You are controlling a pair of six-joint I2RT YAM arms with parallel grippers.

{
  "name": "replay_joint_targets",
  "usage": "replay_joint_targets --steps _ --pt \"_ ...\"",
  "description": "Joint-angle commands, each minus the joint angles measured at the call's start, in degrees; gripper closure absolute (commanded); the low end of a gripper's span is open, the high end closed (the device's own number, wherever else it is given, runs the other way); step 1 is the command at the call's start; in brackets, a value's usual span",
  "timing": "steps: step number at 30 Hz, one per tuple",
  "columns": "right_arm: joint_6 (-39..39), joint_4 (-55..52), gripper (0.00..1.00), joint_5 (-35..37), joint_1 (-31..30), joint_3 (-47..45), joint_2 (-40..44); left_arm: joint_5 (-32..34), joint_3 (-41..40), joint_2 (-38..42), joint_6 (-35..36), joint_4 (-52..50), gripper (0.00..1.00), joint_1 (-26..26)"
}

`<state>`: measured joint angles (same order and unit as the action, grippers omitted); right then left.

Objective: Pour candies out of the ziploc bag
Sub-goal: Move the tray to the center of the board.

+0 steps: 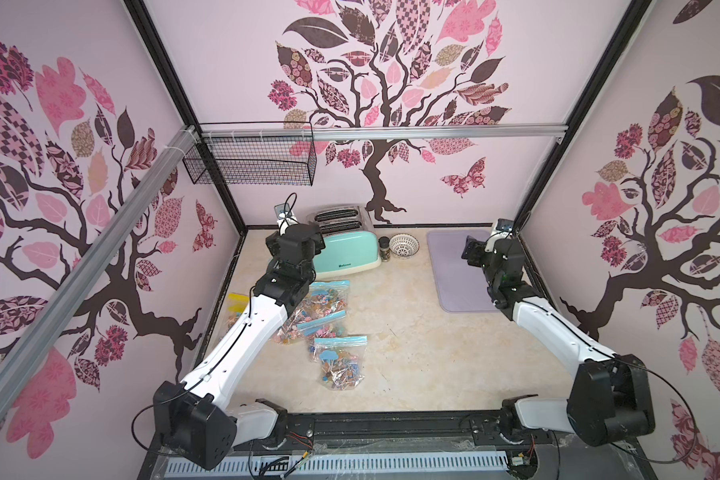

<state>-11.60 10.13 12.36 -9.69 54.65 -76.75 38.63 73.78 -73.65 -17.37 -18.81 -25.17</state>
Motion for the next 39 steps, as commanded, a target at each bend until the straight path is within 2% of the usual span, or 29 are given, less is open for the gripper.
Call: replay_joint_targets --steps 1,3,5,7,14,25,28,33,39 --pt "-6.0 -25.9 0.18 -6.2 -3.2 0.2 -4.8 -1.0 7.3 -0.4 -10.0 -30.3 0.16 -2.1" --pt "-6.7 -27.7 0.2 -6.0 -5.2 1.6 -8.5 -6.9 8.9 0.5 -11.4 -36.5 0.19 -2.5" --pt "-7.4 -30.4 0.26 -6.4 -5.6 4.3 -12.5 -10.9 8.0 2.9 -11.7 -38.8 0.2 -2.6" --pt "-7.9 -33.3 0.29 -6.4 -5.7 6.7 -16.2 -13.9 6.7 5.8 -11.6 -39.9 0.2 -2.7" --pt "-8.8 -34.1 0.41 -6.5 -5.8 6.8 -24.3 -20.3 3.0 10.9 -10.2 -43.4 0.2 -2.7" --pt "-9.9 -34.6 0.46 -6.6 -6.6 3.6 -26.1 -21.9 -0.6 12.4 -10.1 -42.9 0.22 -2.6" --pt "-11.6 -34.5 0.46 -11.1 -6.7 0.8 -24.6 -21.9 -0.7 12.6 -9.7 -43.5 0.22 -2.7" --pt "-19.2 -28.0 0.47 -22.6 -7.4 -6.3 -21.9 -20.0 -0.9 13.6 -9.2 -44.5 0.22 -2.6" --pt "-29.0 -23.9 0.48 -24.8 -14.1 -9.6 -20.8 -19.6 -0.8 14.5 -8.5 -45.5 0.21 -2.7"
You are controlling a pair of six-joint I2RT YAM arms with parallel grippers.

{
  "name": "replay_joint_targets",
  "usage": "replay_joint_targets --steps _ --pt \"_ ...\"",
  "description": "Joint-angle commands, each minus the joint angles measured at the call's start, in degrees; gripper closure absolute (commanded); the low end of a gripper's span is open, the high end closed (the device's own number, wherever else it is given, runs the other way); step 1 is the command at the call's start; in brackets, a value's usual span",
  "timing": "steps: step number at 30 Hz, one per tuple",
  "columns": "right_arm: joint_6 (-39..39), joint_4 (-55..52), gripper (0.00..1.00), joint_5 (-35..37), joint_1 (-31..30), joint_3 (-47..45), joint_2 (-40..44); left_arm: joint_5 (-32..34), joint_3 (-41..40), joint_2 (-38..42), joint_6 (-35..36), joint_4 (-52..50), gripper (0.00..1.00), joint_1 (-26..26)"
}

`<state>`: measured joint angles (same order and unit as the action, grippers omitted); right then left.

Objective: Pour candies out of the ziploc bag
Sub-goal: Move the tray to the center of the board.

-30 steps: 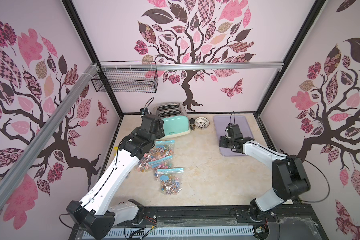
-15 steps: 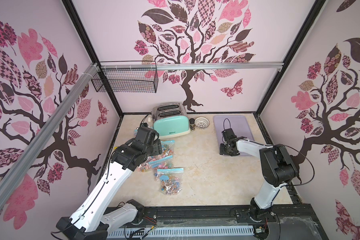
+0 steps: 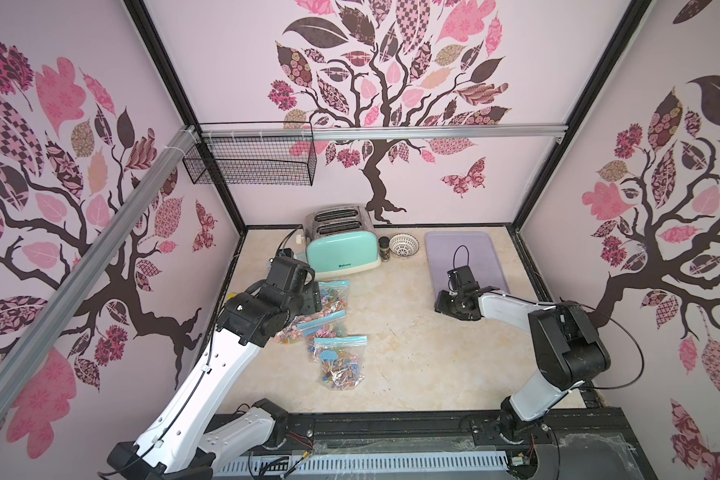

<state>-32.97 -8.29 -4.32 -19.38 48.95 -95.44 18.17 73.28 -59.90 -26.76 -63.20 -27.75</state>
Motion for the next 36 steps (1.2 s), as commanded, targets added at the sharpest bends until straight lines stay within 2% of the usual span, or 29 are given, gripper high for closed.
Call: replay_joint_targets --steps 1,6,12,19,31,34,36 --pt "-9.6 -4.7 0.49 -8.3 -6.0 -4.3 -2.0 0.8 -0.4 0.8 0.9 -1.3 0.21 -0.1" --pt "-18.2 -0.8 0.49 -8.9 -12.3 -6.1 -2.0 0.3 -0.8 1.1 1.1 -1.6 0.21 -0.1" --pt "-23.7 2.9 0.51 -9.5 -13.7 -7.1 -0.7 -0.4 -0.8 1.0 1.6 -1.8 0.21 0.0" --pt "-23.4 5.4 0.49 -14.3 -14.0 -1.5 -5.8 -0.9 -0.9 1.2 1.4 -2.1 0.21 -0.1" --pt "-30.3 13.7 0.47 -19.0 -19.4 4.3 -12.7 -1.5 -0.9 0.8 1.0 -2.7 0.21 -0.1" --pt "-28.4 11.8 0.46 -18.6 -19.4 7.3 -12.3 -2.3 -0.8 0.3 0.8 -2.9 0.21 -0.1" --pt "-24.3 7.1 0.45 -16.7 -19.3 10.1 -11.0 -4.1 -0.9 0.1 0.7 -3.0 0.2 -0.1"
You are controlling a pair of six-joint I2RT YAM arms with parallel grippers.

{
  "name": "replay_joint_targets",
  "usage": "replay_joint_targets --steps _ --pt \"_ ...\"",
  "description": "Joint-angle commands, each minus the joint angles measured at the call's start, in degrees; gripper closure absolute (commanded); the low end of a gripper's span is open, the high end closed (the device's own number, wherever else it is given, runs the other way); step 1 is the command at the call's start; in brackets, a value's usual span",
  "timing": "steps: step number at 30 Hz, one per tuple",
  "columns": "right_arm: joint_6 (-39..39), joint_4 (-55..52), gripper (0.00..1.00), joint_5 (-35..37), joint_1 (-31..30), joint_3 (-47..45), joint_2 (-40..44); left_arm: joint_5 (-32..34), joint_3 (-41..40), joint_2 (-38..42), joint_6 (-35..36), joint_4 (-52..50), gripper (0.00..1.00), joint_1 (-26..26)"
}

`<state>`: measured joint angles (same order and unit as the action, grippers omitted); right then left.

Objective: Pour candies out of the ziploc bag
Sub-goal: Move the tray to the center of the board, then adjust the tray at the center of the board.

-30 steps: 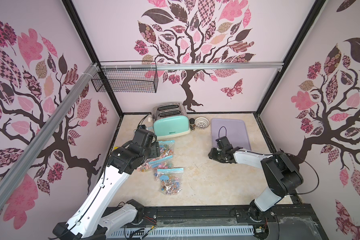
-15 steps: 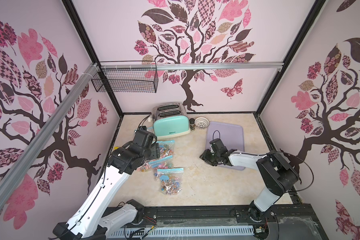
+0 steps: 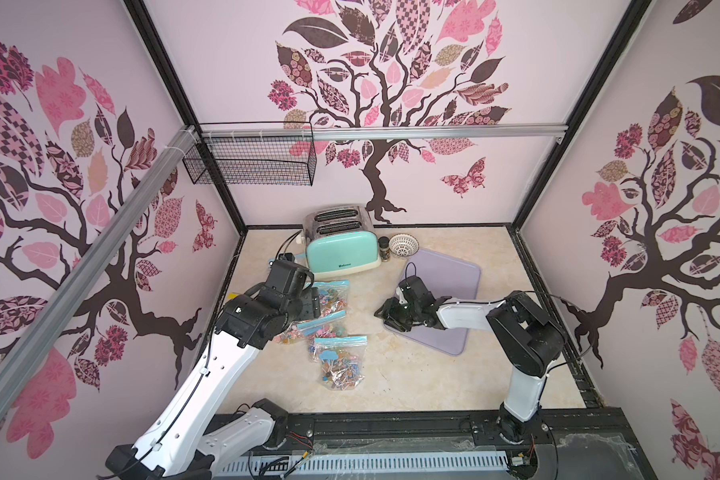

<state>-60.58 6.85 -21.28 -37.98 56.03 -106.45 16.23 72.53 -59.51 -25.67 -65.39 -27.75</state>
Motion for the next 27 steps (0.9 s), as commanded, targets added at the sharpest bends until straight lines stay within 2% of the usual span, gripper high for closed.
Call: replay_joint_targets --steps 1,4,8,12,15,20,23,27 --pt "5.5 -10.5 0.44 1.2 -0.5 4.2 0.8 -3.4 -0.2 -0.3 -0.4 -0.9 0.2 -0.1" --pt "12.6 -17.7 0.43 3.8 2.1 6.2 4.7 -8.4 -1.1 -0.7 -1.0 -0.6 0.2 -0.2" --pt "26.5 -28.6 0.43 6.8 12.6 10.2 9.6 -14.5 -4.5 -0.3 -3.6 2.2 0.21 -2.3" --pt "43.5 -39.3 0.37 14.8 23.9 19.4 10.1 -19.1 -9.6 -2.4 -9.0 9.6 0.21 -10.5" --pt "49.4 -42.4 0.34 19.8 30.4 24.5 8.9 -21.3 -12.4 -8.1 -14.2 17.4 0.21 -18.2" --pt "50.1 -42.3 0.34 18.6 41.2 27.8 5.0 -21.6 -10.0 -21.9 -21.3 25.9 0.28 -26.8" --pt "48.7 -41.1 0.36 16.1 45.3 26.9 2.0 -21.2 -8.1 -27.4 -23.9 28.7 0.29 -27.7" --pt "47.6 -37.9 0.38 14.7 45.8 23.0 -1.2 -20.0 -6.9 -31.2 -25.9 31.1 0.3 -27.7"
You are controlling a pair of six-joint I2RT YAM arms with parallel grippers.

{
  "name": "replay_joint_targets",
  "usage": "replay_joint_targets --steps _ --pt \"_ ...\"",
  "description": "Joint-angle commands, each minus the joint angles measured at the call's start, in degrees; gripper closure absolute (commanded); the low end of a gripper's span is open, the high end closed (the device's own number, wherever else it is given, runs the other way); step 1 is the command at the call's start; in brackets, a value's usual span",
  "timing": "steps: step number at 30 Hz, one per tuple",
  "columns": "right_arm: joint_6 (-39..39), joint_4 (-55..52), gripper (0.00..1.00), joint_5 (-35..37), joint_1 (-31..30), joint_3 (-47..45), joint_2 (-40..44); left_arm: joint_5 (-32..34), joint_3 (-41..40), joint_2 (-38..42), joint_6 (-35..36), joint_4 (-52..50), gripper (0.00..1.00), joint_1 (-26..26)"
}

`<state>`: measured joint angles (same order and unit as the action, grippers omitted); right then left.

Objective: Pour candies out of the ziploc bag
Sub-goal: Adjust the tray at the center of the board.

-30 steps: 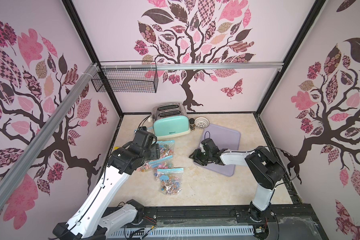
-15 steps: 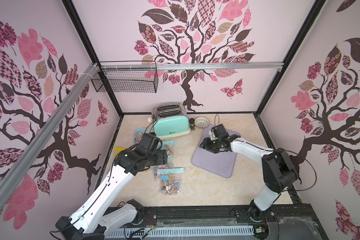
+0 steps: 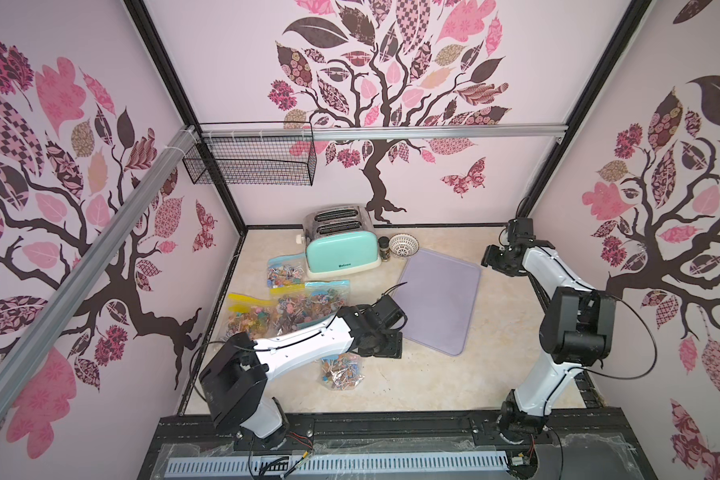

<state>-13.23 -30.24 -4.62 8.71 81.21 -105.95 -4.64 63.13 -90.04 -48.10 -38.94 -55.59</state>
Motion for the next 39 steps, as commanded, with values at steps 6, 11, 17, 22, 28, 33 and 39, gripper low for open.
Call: replay_joint_targets --steps 6,11,17,22,28,33,39 --pt "-3.6 5.1 0.42 -5.1 -0.9 -8.1 -4.5 1.4 3.3 -3.7 -4.8 6.5 0.3 0.2" --pt "-5.9 7.6 0.47 -6.0 -0.9 -12.1 -4.5 1.8 3.4 -4.8 -5.2 6.7 0.32 0.1" --pt "-7.6 8.3 0.75 -6.5 -0.9 -14.8 -4.6 3.0 3.0 -3.5 -4.4 5.3 0.34 0.3" --pt "-8.8 7.3 0.82 -5.6 -0.9 -16.3 -3.1 4.3 1.9 -0.6 -3.5 3.3 0.34 0.4" --pt "-12.3 6.5 1.0 -4.2 -0.9 -19.0 1.4 7.3 2.1 3.7 -0.5 -2.2 0.34 0.7" --pt "-21.3 10.5 1.0 -6.3 -1.0 -26.4 8.8 10.3 1.3 10.1 3.3 -6.9 0.34 2.7" --pt "-45.0 22.9 1.0 -7.6 -5.2 -45.2 22.6 9.5 -2.1 19.9 8.0 -9.7 0.33 10.3"
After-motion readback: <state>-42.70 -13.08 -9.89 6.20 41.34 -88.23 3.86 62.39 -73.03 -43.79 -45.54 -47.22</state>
